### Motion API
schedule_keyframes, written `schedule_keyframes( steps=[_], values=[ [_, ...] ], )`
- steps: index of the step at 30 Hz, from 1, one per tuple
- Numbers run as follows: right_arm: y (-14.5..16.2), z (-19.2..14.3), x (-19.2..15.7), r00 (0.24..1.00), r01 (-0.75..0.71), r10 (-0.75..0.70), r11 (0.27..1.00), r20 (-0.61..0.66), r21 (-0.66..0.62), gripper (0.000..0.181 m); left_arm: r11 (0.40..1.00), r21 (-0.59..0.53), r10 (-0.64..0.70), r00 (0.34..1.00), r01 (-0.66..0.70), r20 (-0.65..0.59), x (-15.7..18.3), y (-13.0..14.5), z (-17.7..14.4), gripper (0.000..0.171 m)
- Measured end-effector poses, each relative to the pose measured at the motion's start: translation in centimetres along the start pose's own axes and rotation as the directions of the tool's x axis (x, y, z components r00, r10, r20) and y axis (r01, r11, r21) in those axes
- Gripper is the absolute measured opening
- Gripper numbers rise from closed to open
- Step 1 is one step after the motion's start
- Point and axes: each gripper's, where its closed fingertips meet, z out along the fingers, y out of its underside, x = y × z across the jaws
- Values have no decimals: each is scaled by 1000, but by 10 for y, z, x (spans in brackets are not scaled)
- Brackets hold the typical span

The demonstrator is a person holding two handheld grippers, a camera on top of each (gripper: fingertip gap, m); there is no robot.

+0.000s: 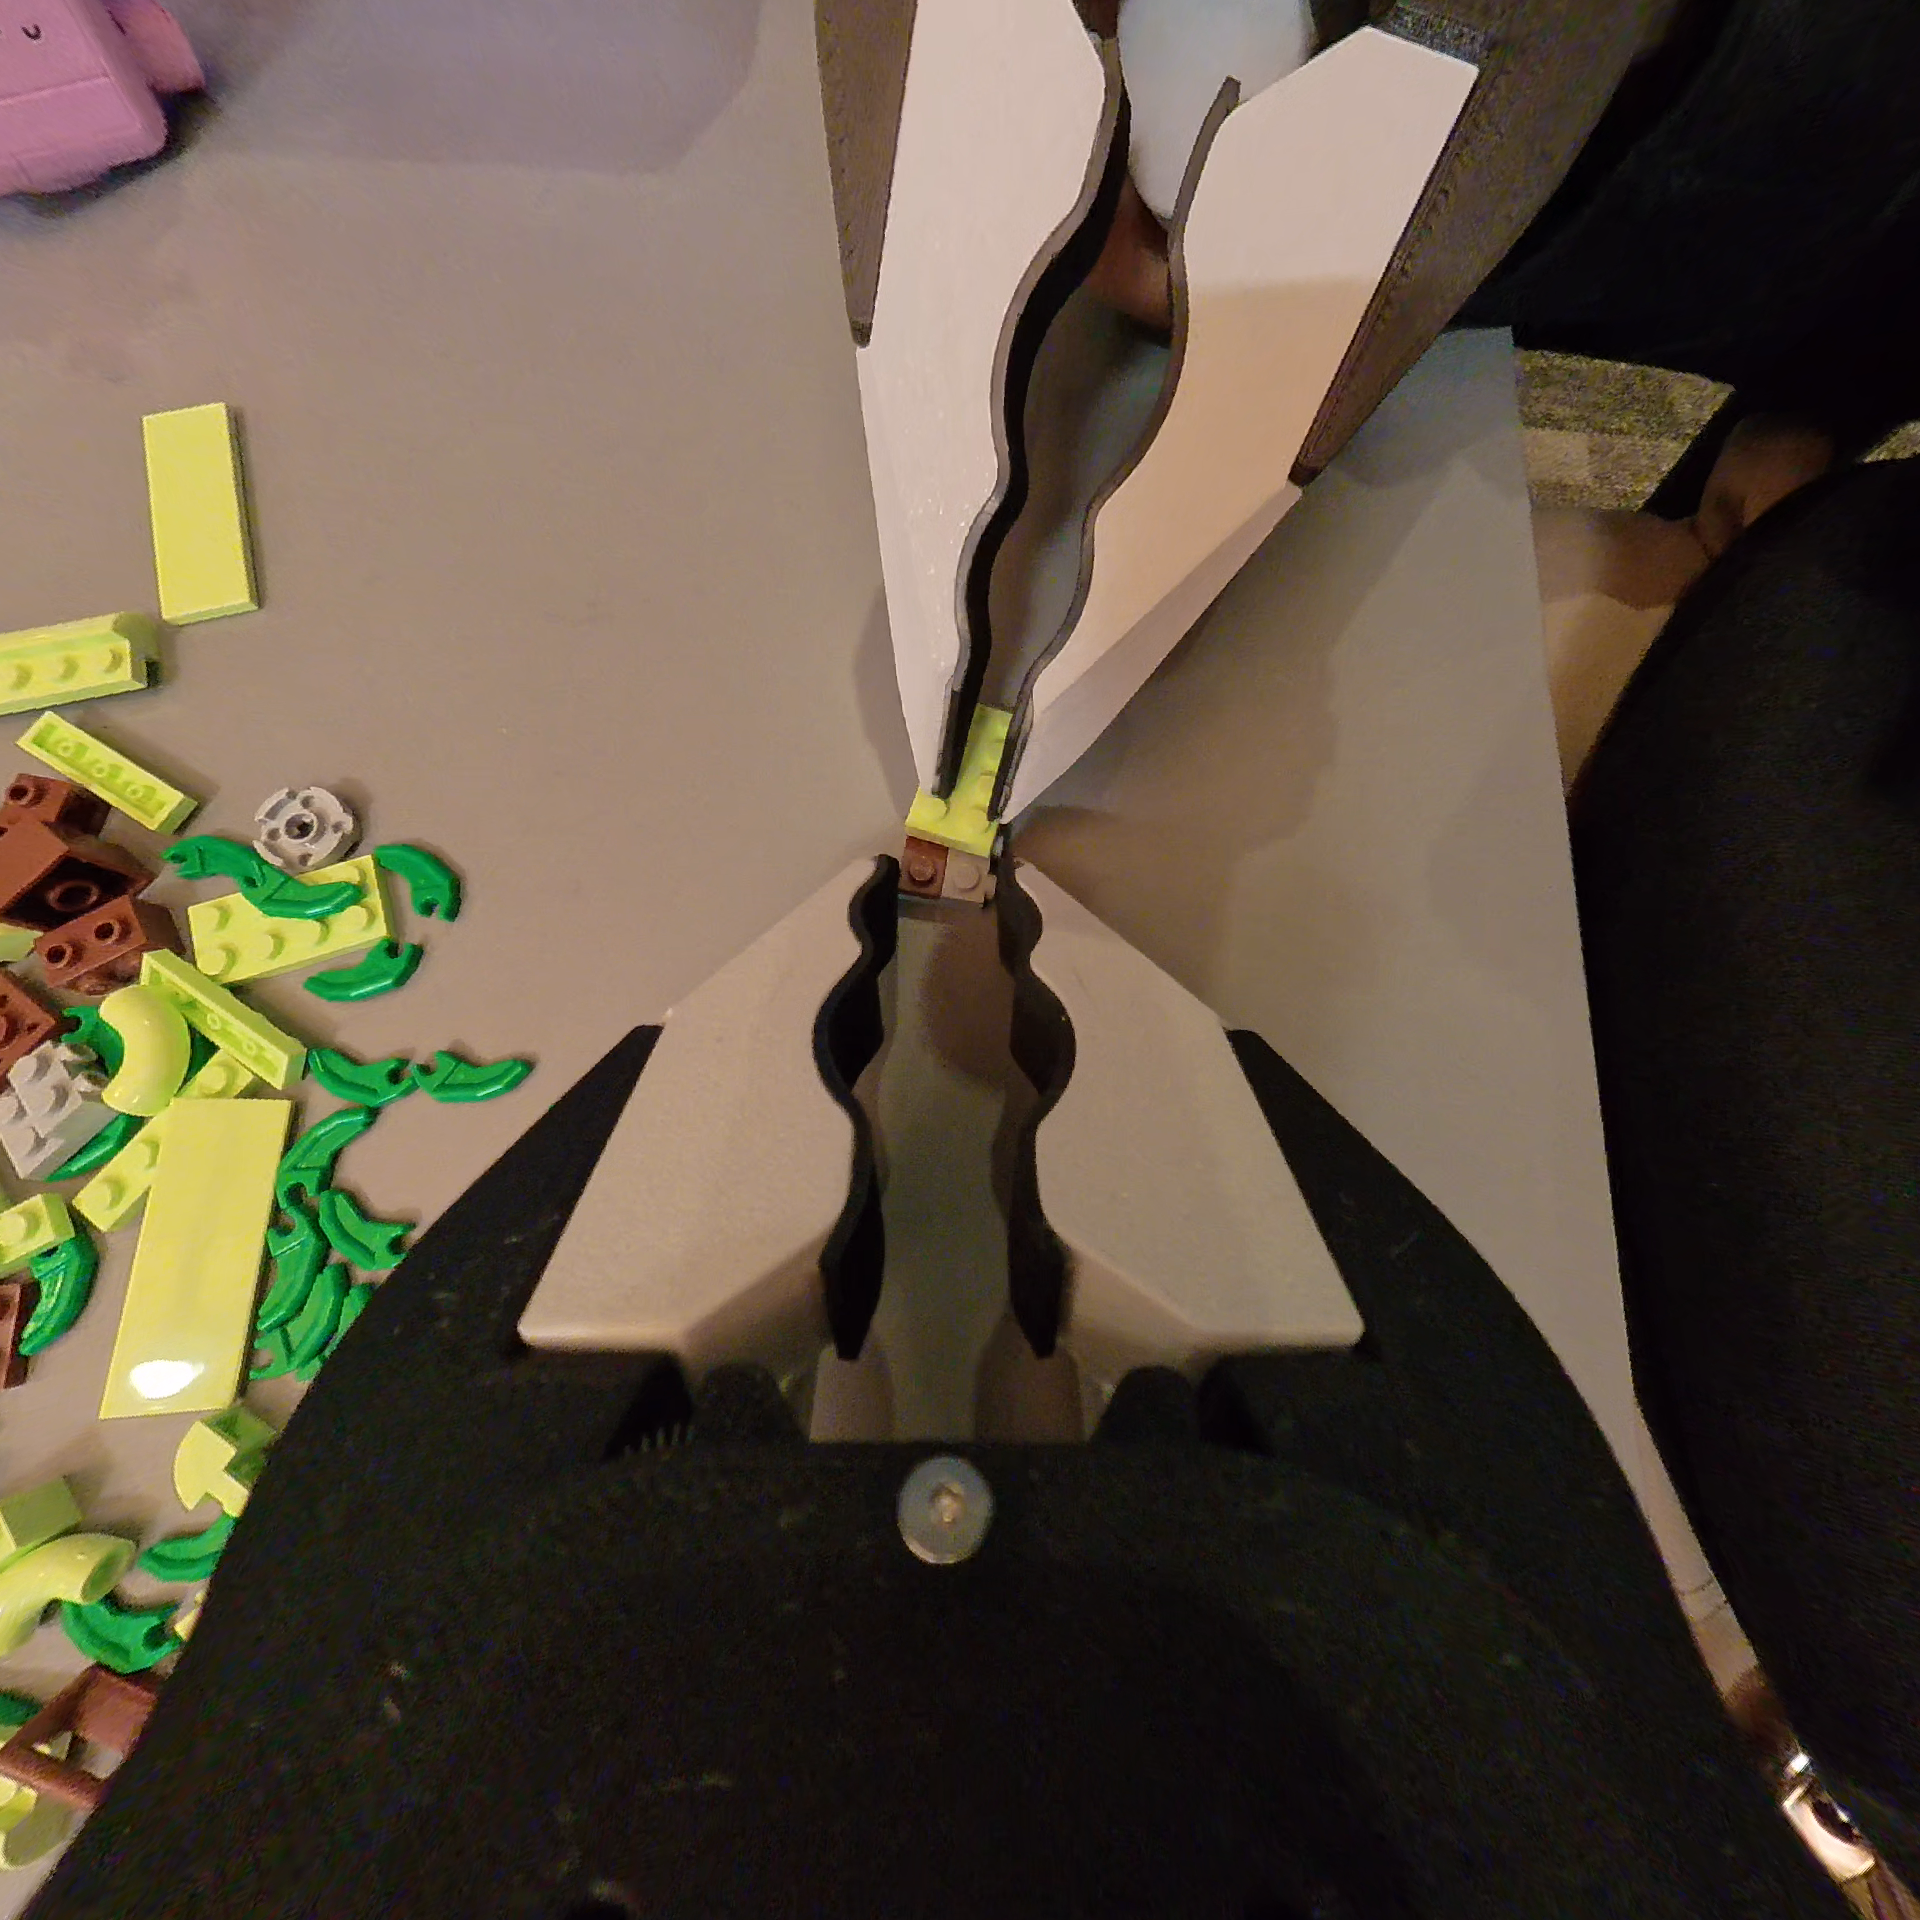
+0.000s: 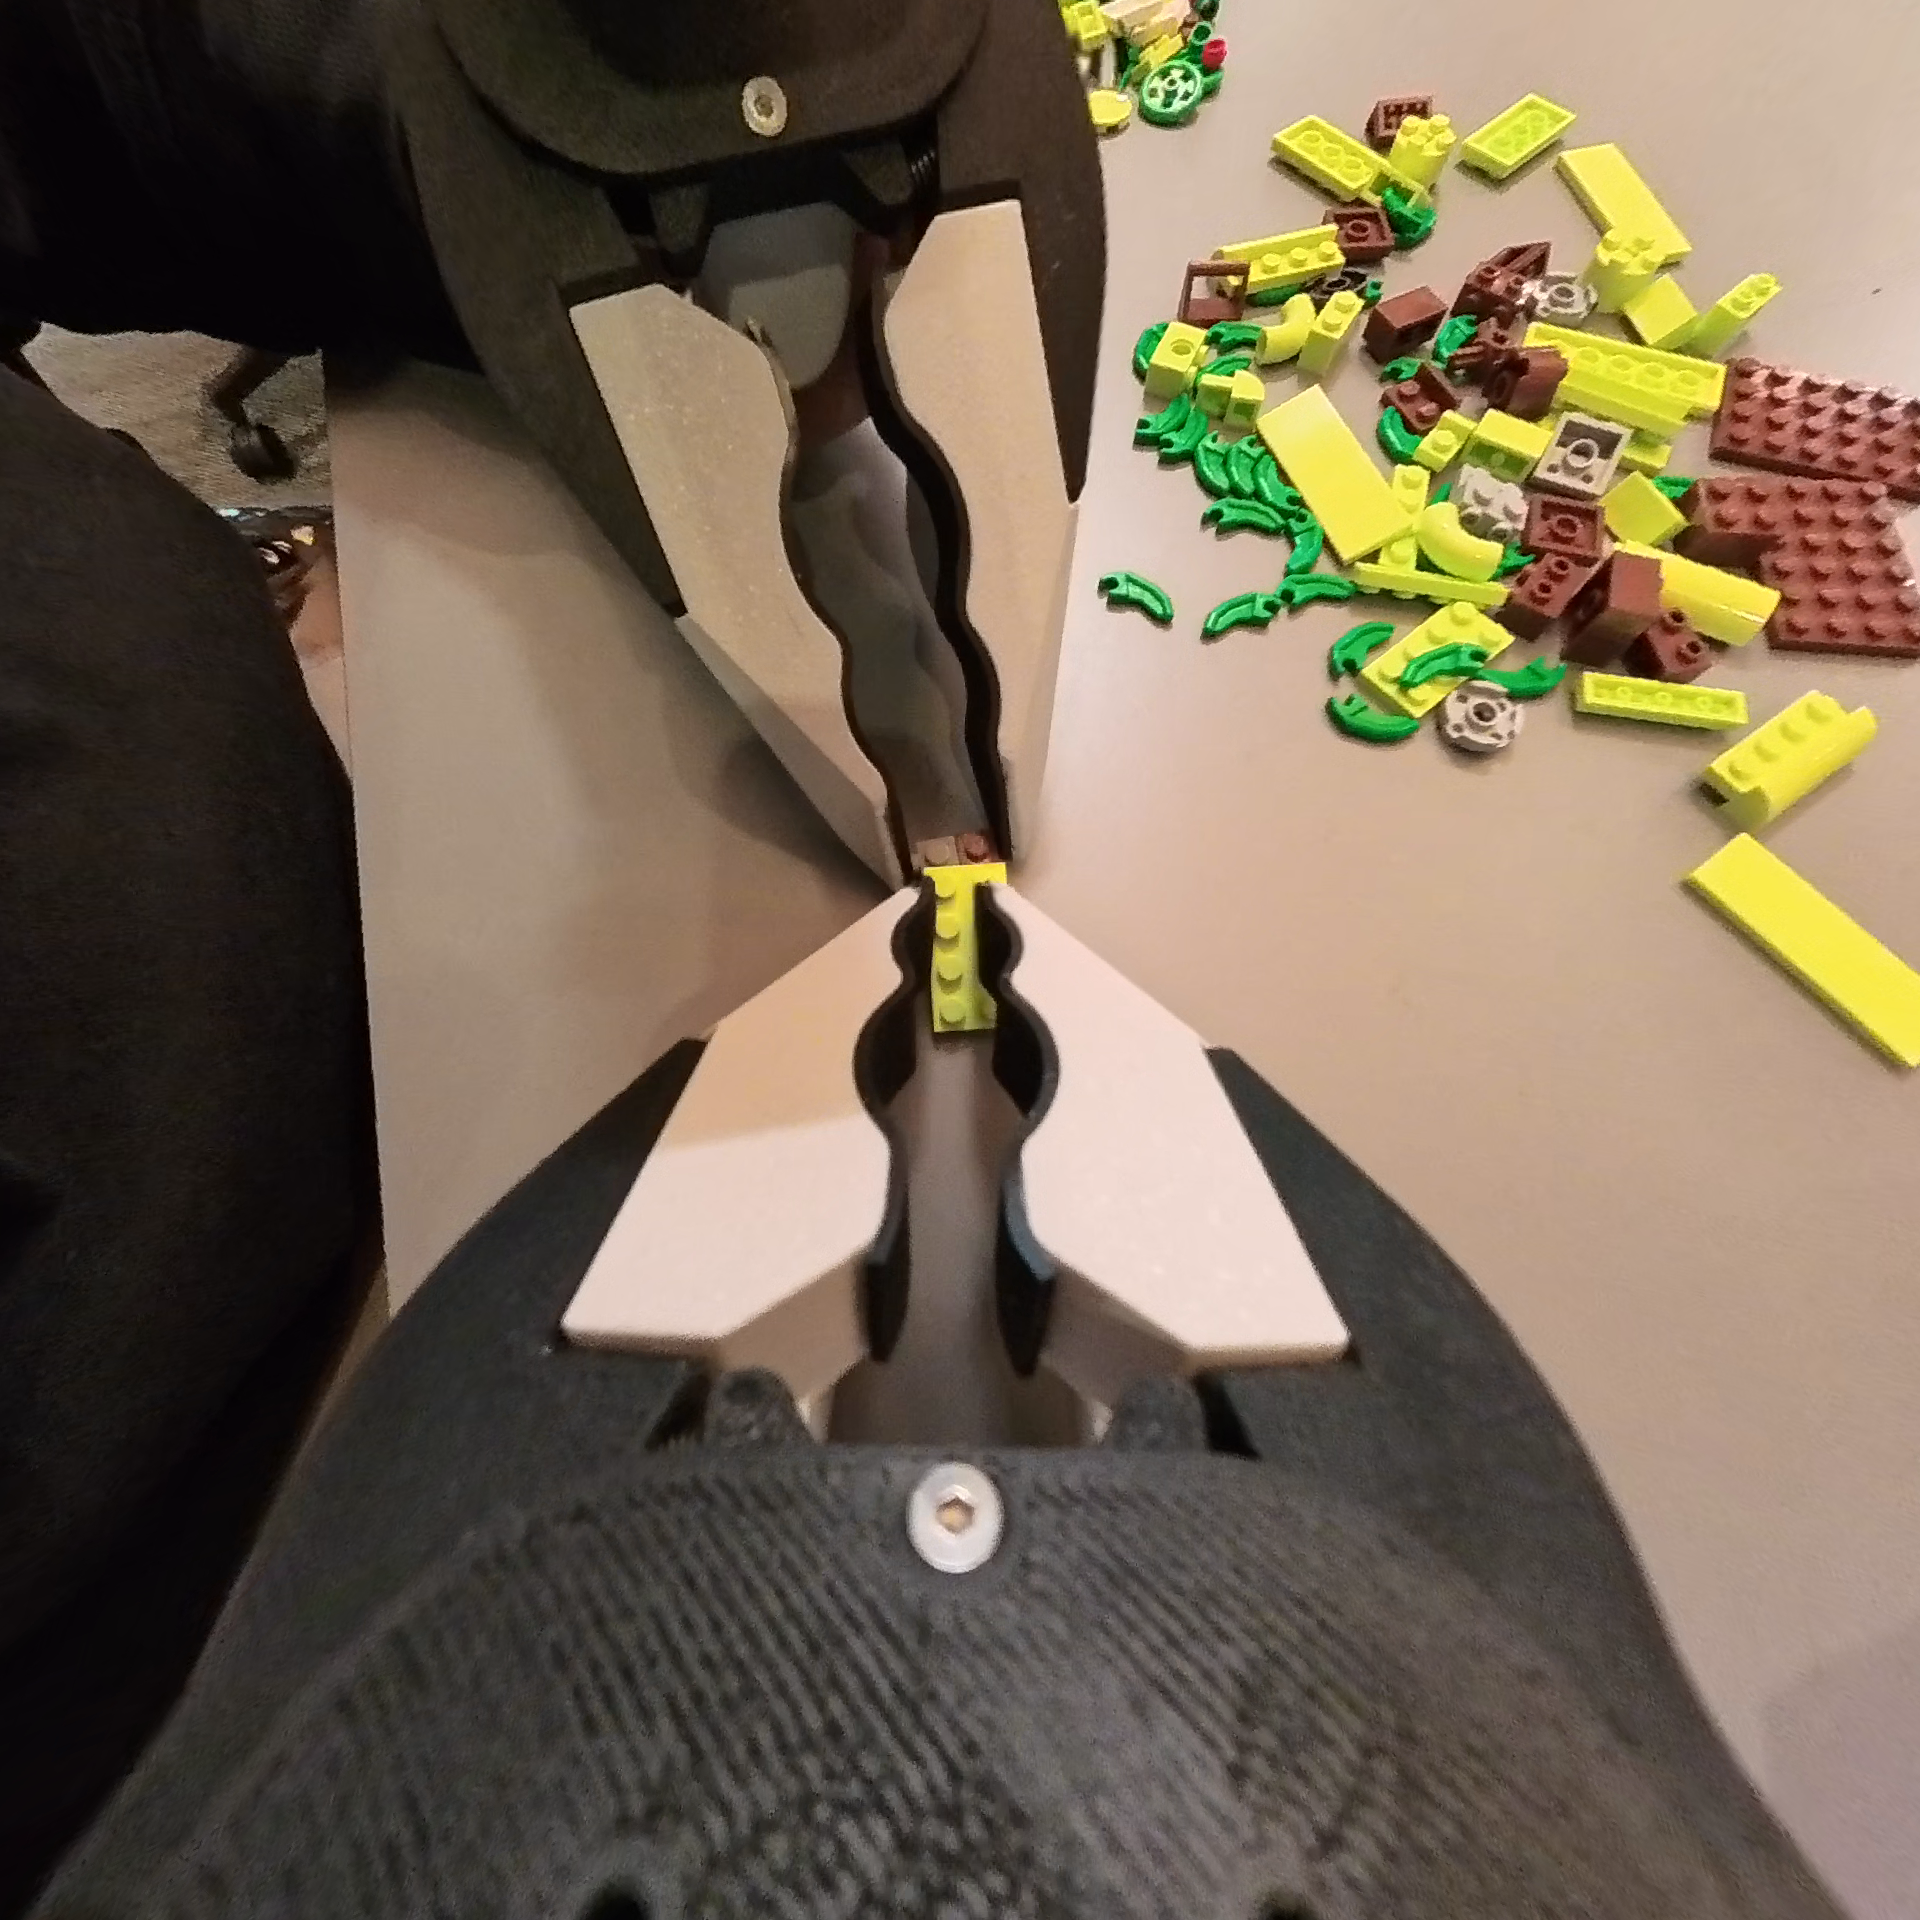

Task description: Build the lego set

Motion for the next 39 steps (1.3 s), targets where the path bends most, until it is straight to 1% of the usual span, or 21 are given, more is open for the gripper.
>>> schedule_keyframes(
  steps=[4,8,10,13,17,22,29,34,39],
  values=[
    [0,1,-3,999,18,-18,1000,49,-18,1,1000,1,-7,1000,7,-7,0,0,0,18],
    [-1,2,-3,995,55,-48,995,89,-78,0,1000,3,-17,1000,17,-9,-1,0,0,18],
    [-1,2,-3,992,49,-35,993,122,-108,0,1000,3,-15,1000,15,-8,-1,0,0,18],
    [0,2,-3,984,8,21,987,176,-161,0,1000,3,-17,1000,17,-10,-1,0,0,18],
    [0,3,-3,976,-18,73,967,206,-255,0,1000,3,-27,999,27,-20,-1,0,0,17],
    [1,3,-4,975,40,39,938,219,-344,0,1000,4,-27,999,27,-23,-1,0,0,17],
    [1,4,-5,962,89,21,919,273,-383,0,999,6,-33,999,34,-32,0,-1,-1,17],
    [1,5,-5,947,147,3,885,321,-442,0,999,9,-51,997,51,-53,0,-1,-1,16],
    [0,7,-6,925,162,21,881,379,-444,0,999,12,-49,997,49,-56,1,-1,-1,15]
  ],
)
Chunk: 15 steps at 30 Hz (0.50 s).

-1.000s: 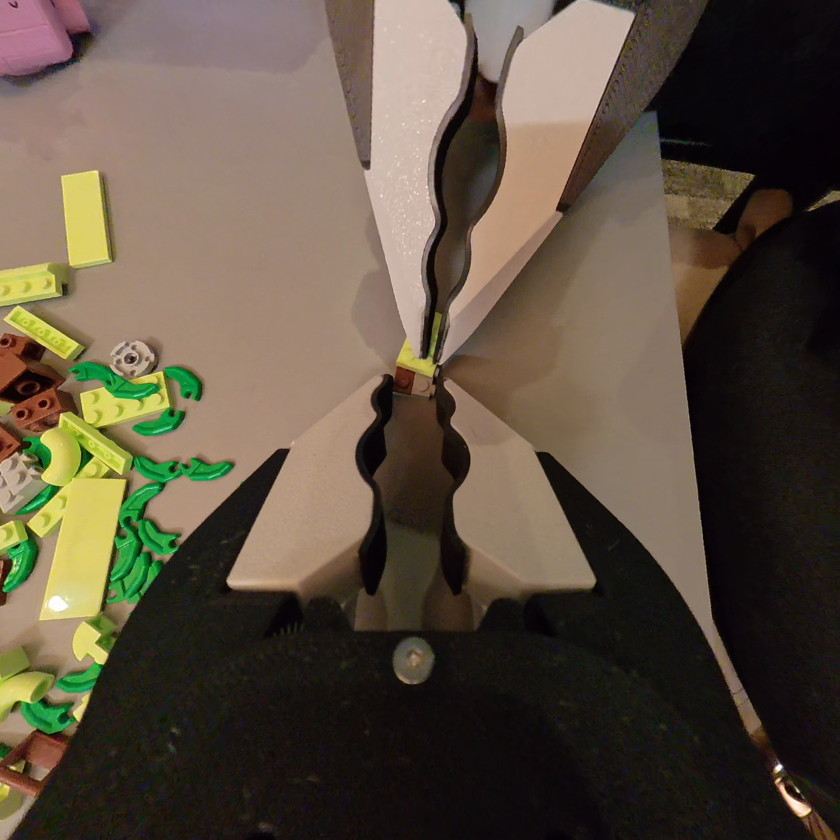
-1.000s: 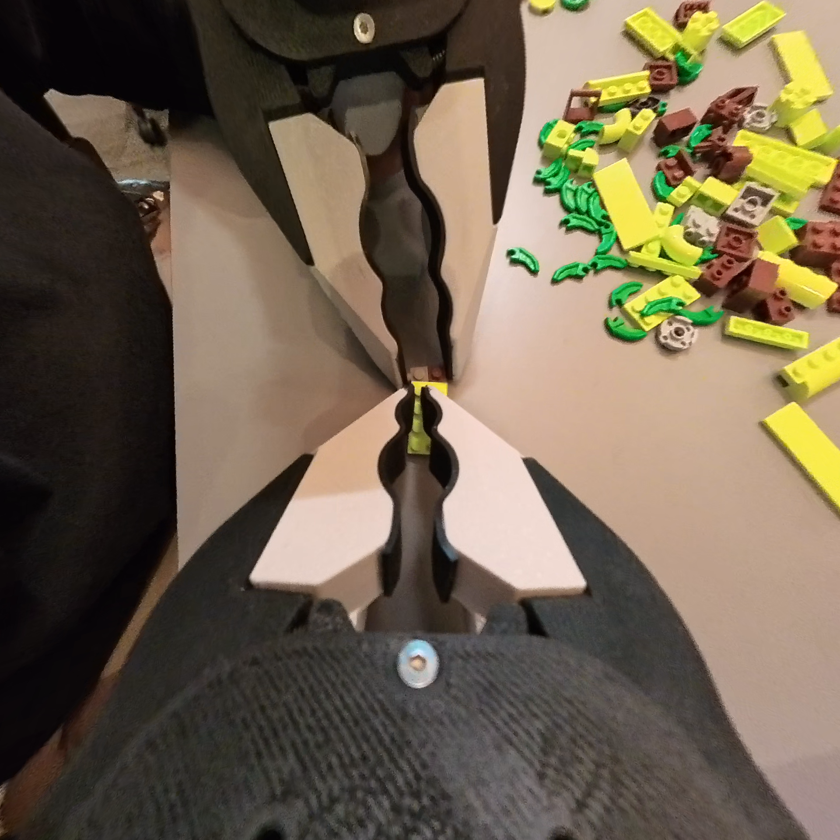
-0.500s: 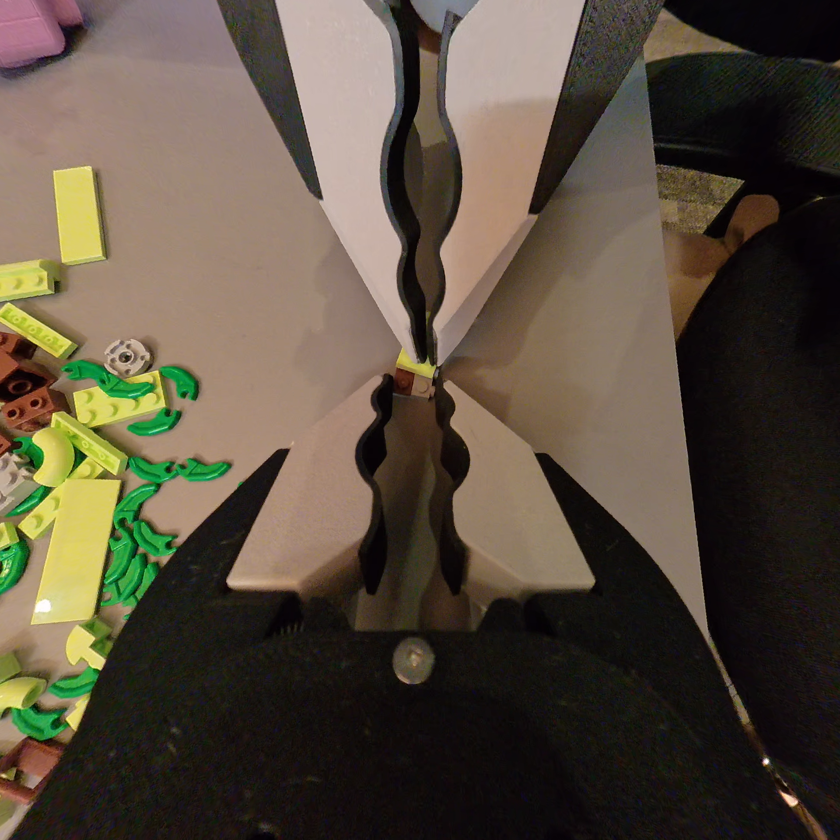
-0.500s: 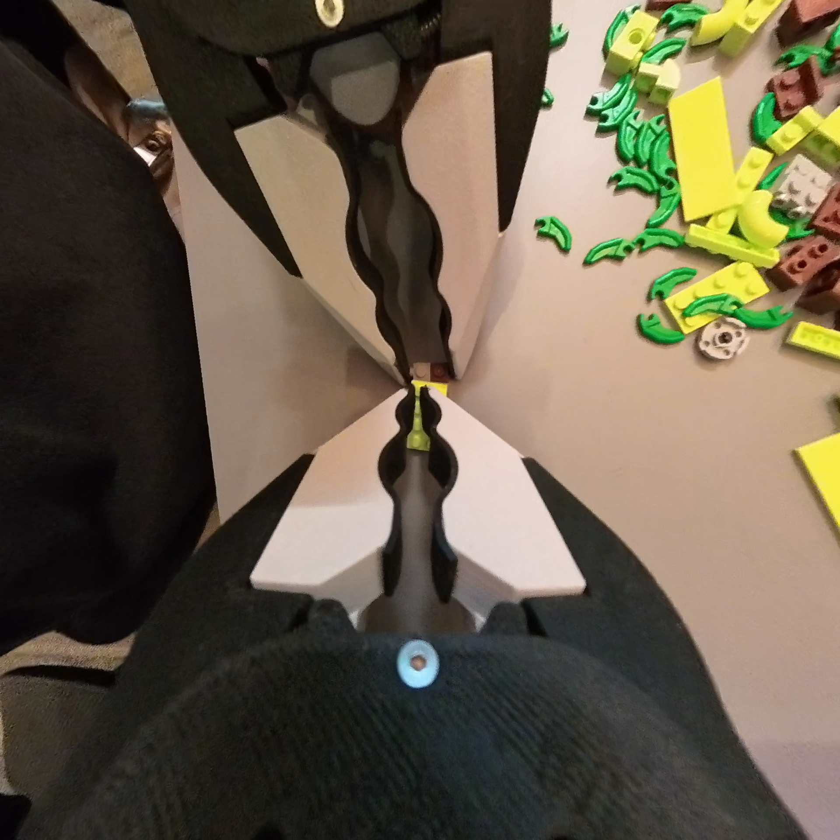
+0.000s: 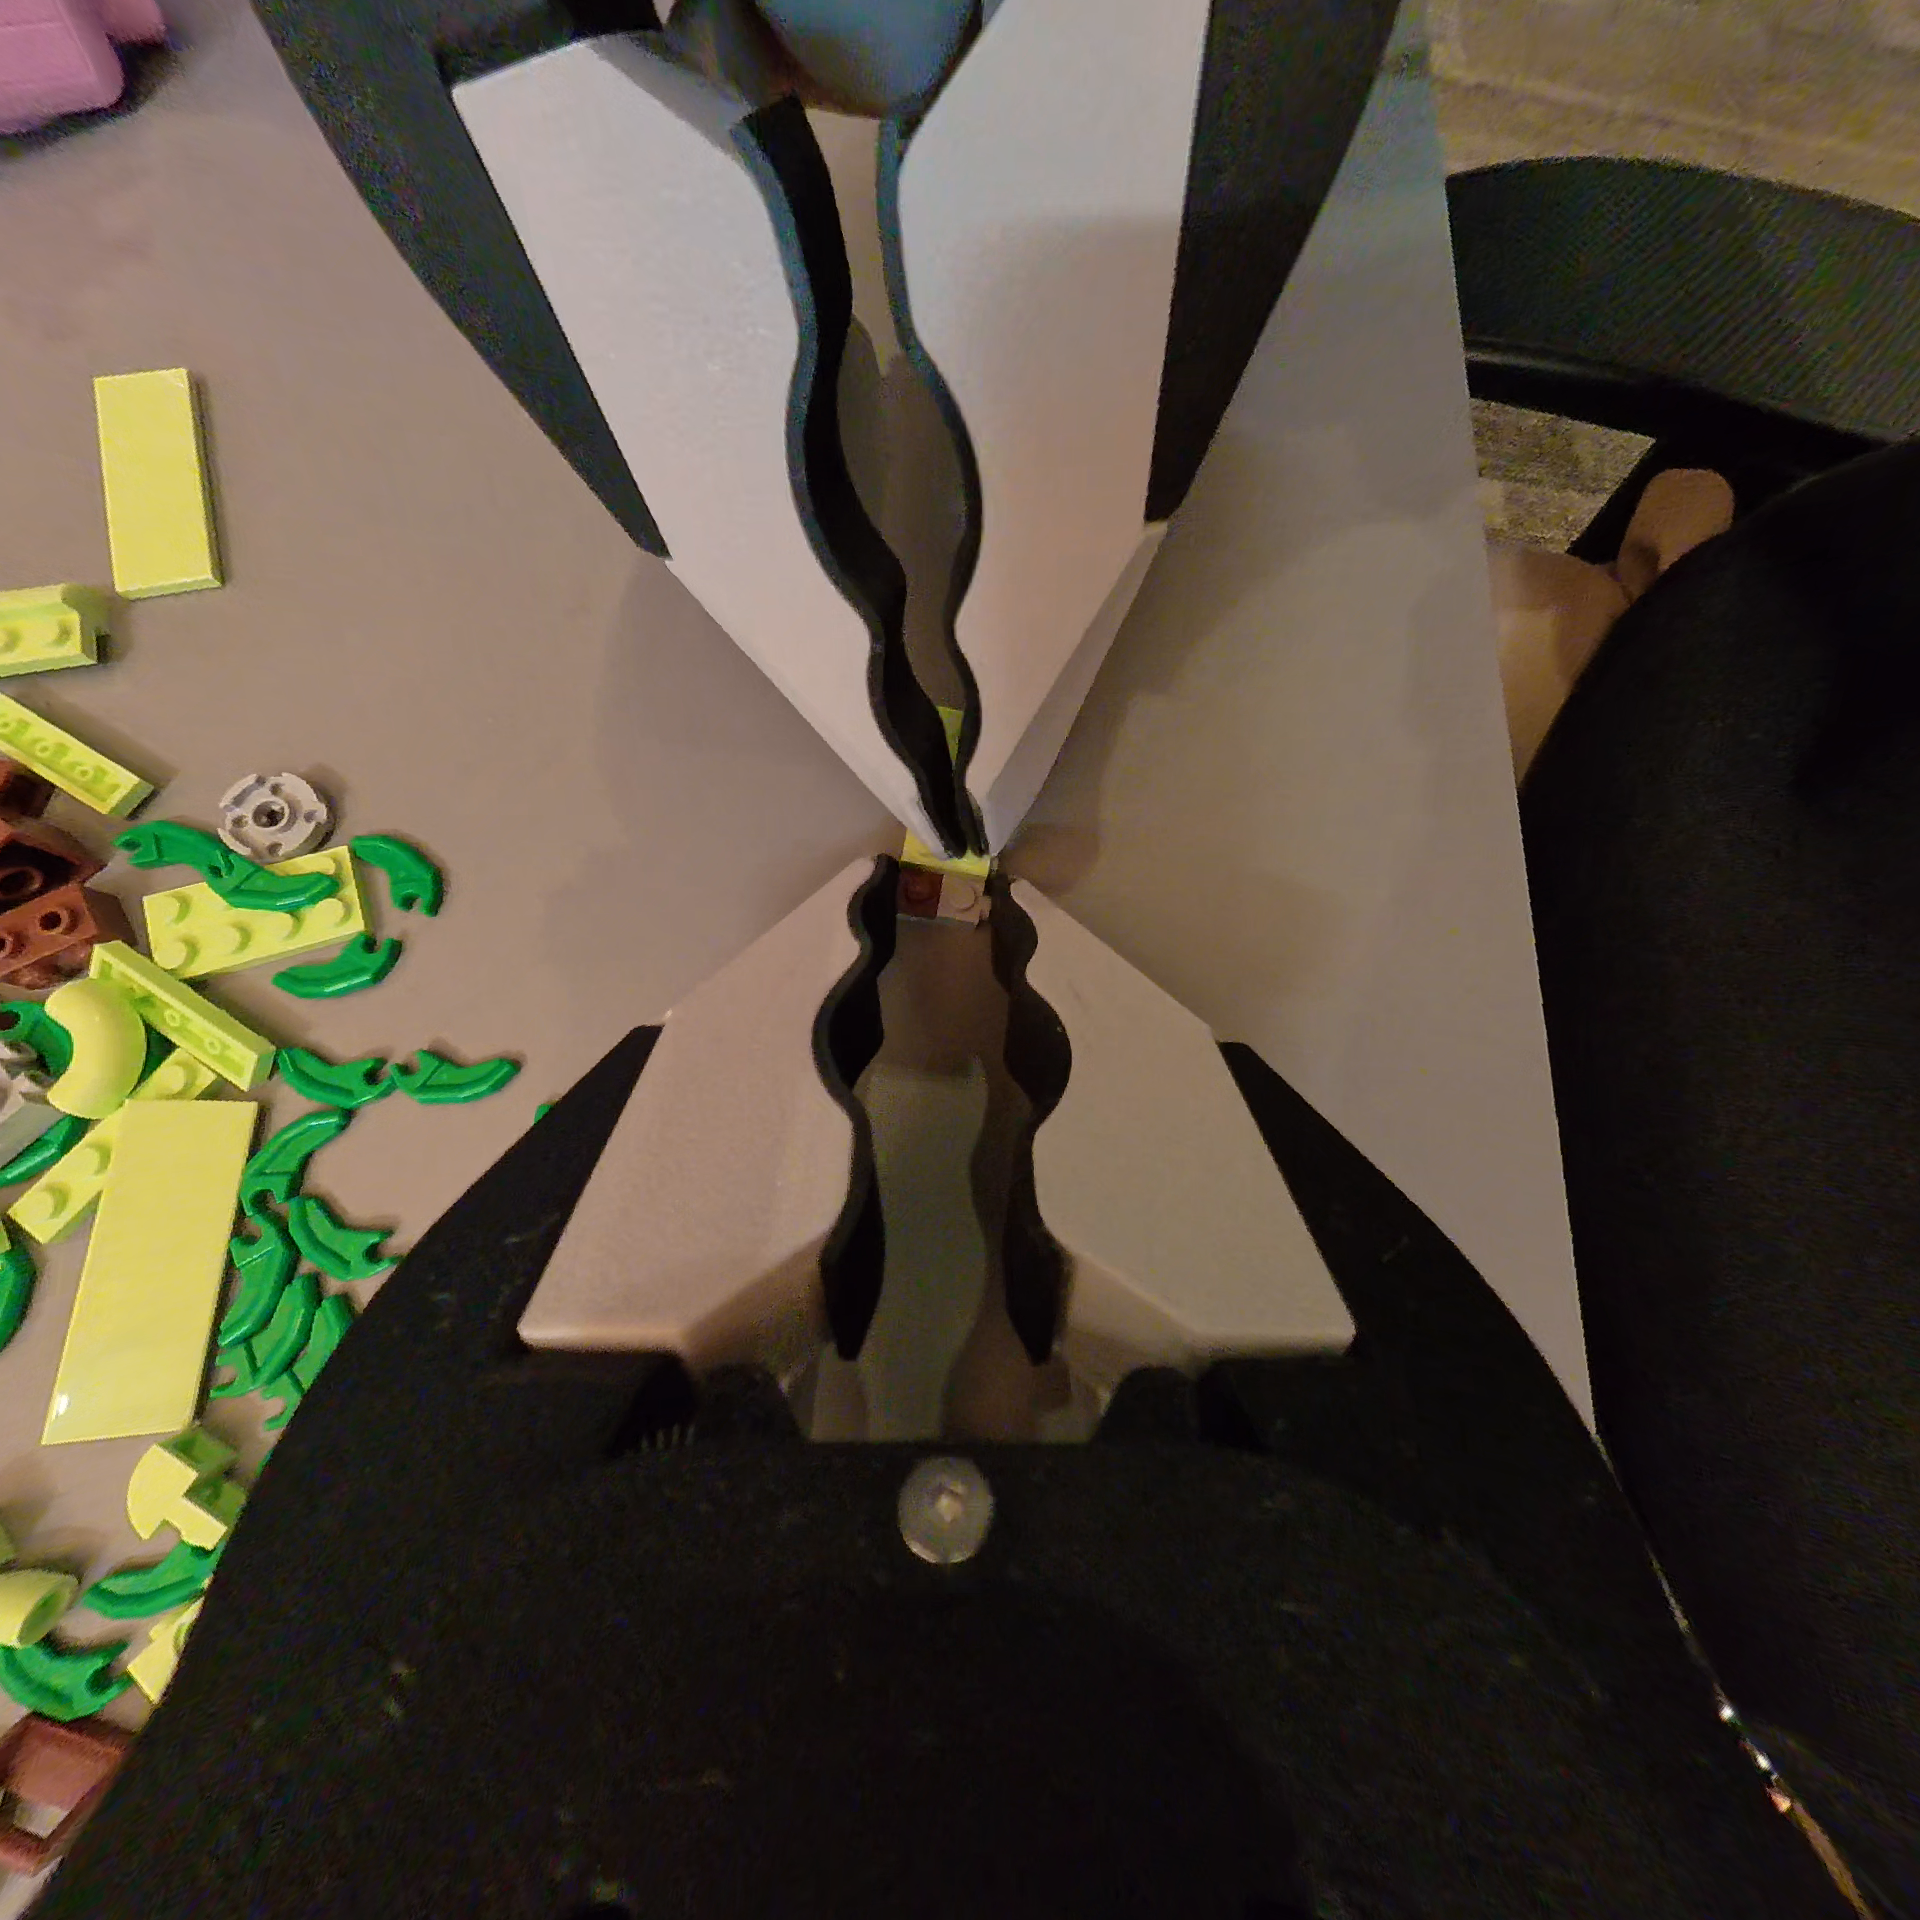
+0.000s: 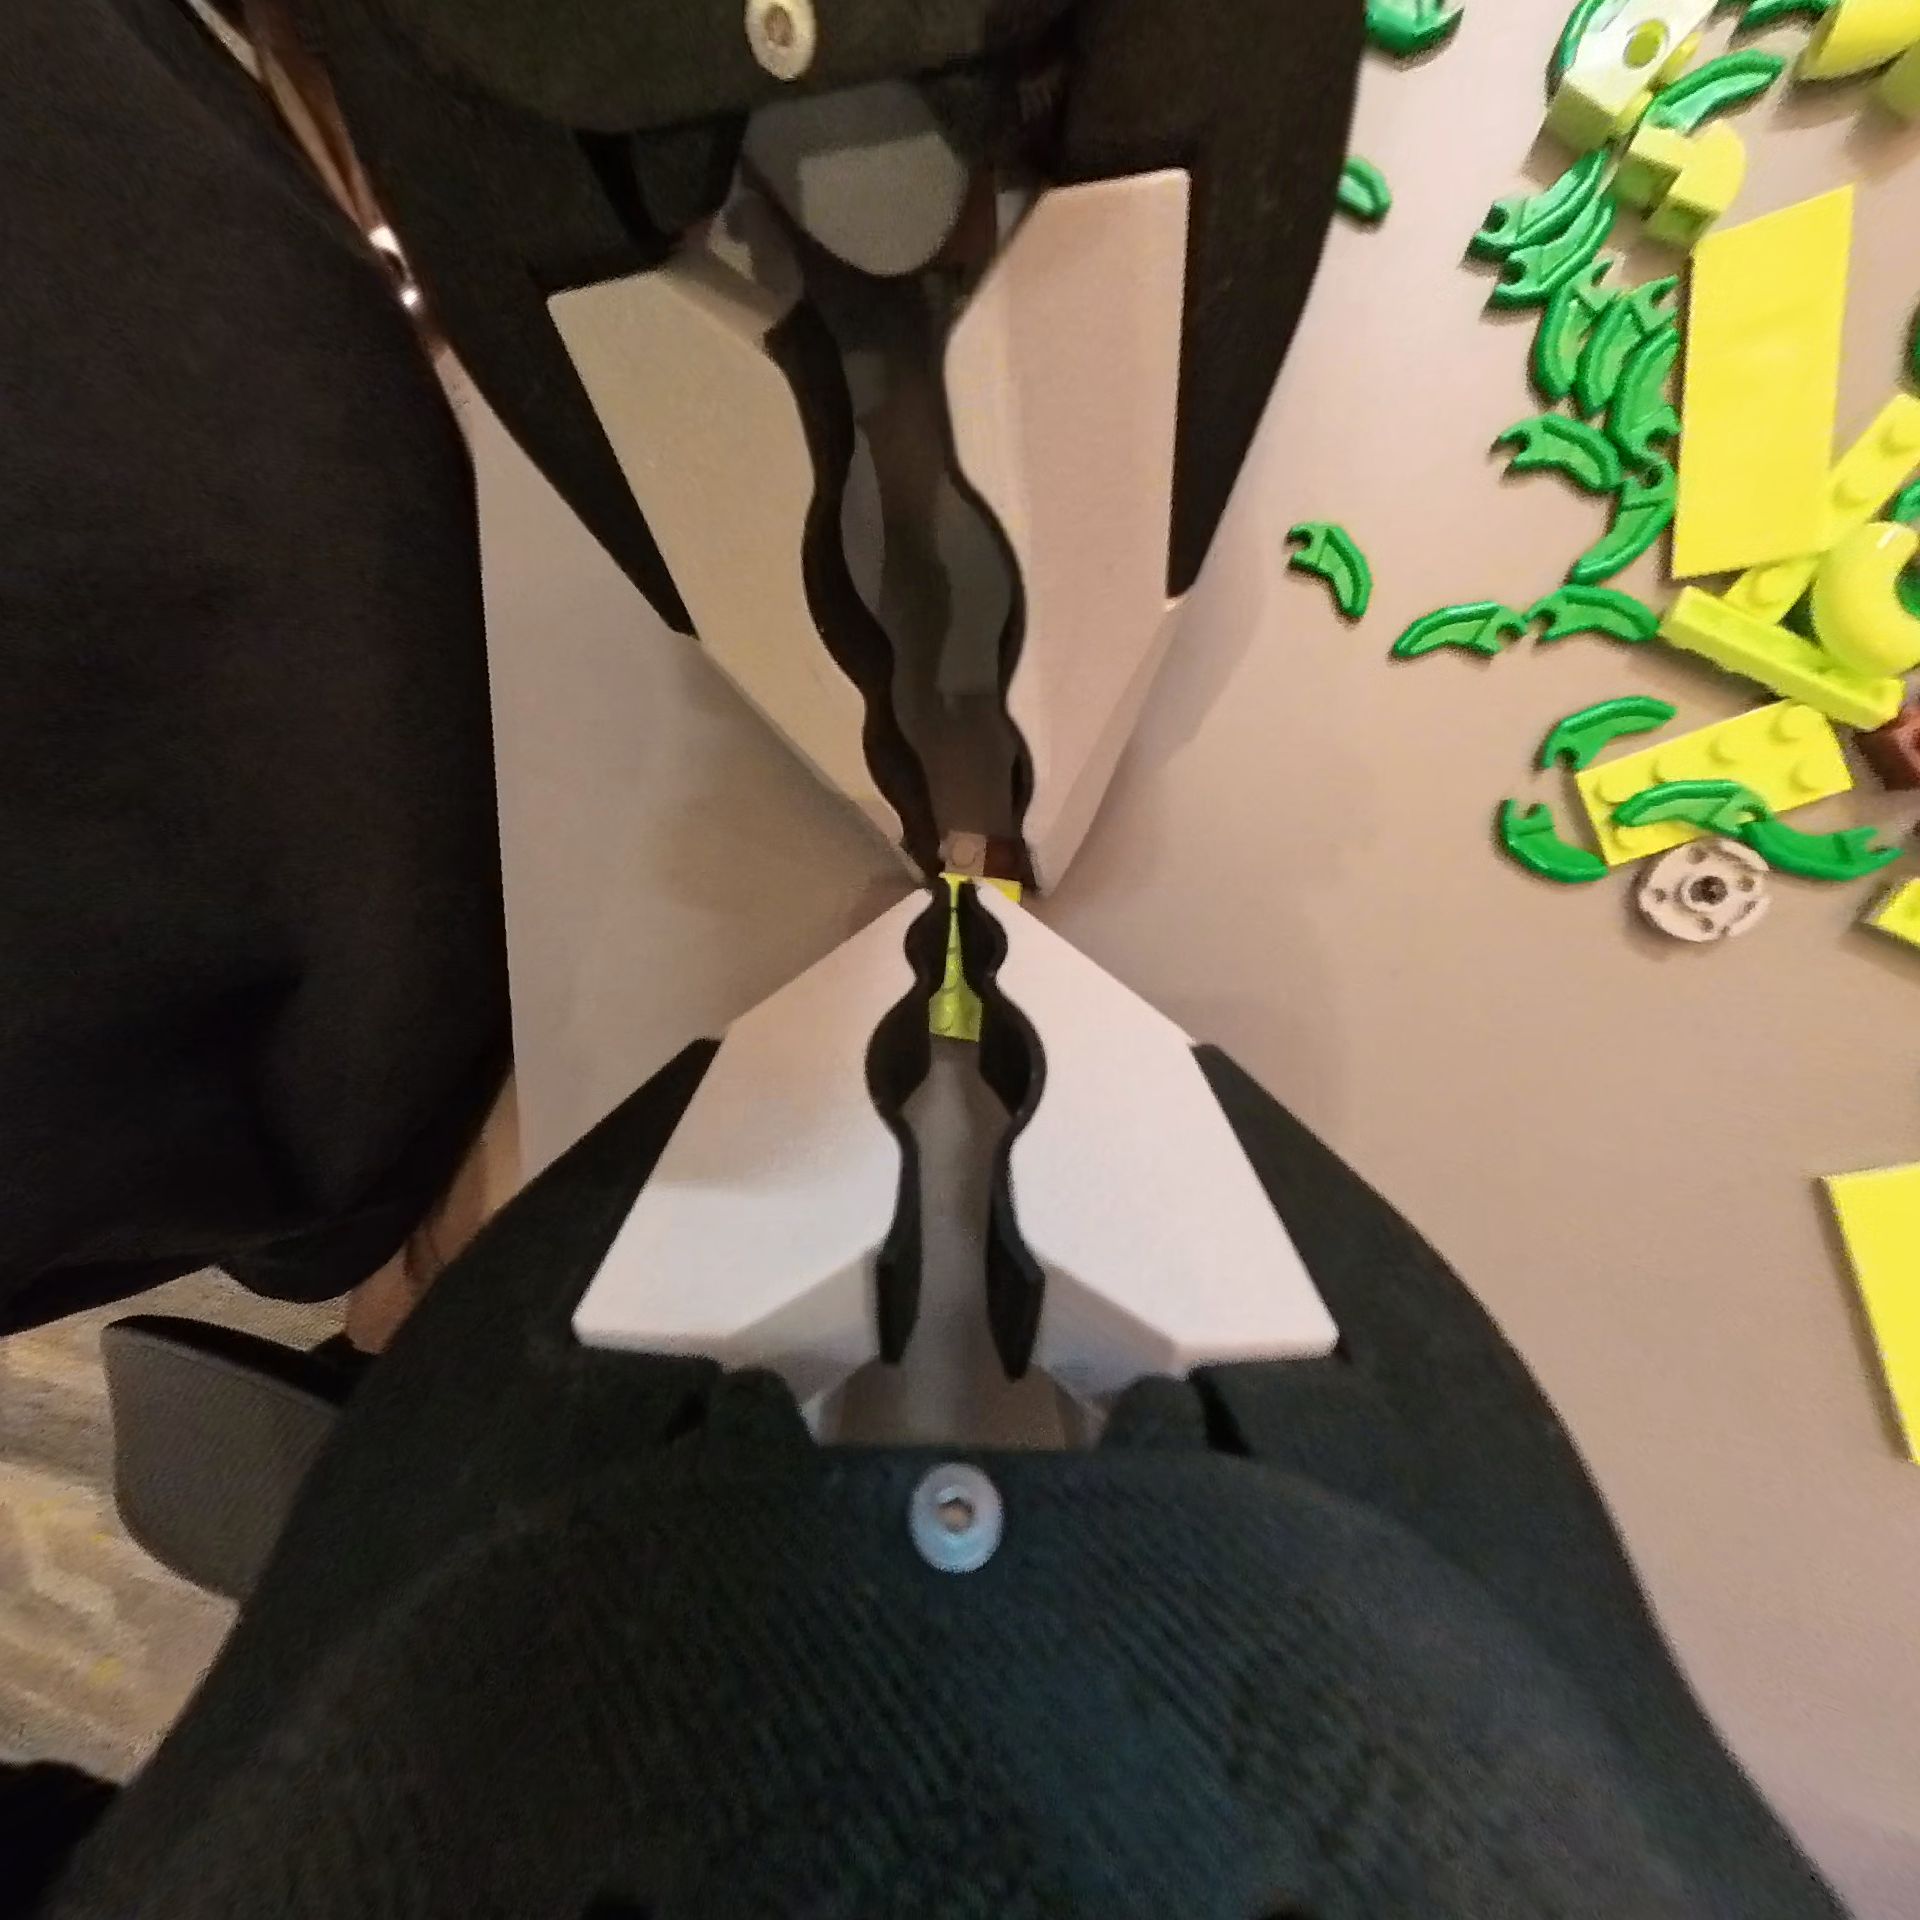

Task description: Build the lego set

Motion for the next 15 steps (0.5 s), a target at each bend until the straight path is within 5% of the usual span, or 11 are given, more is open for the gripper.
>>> schedule_keyframes(
  steps=[5,10,15],
  values=[
    [0,0,0,999,-14,15,1000,-30,21,0,1000,0,6,1000,-6,7,0,0,0,16],
    [1,-3,2,979,61,-49,997,-200,49,0,1000,-3,6,1000,-6,9,0,0,0,16],
    [-13,-25,4,970,40,16,974,-243,222,0,1000,-2,6,1000,-6,10,0,0,0,16]
  ],
)
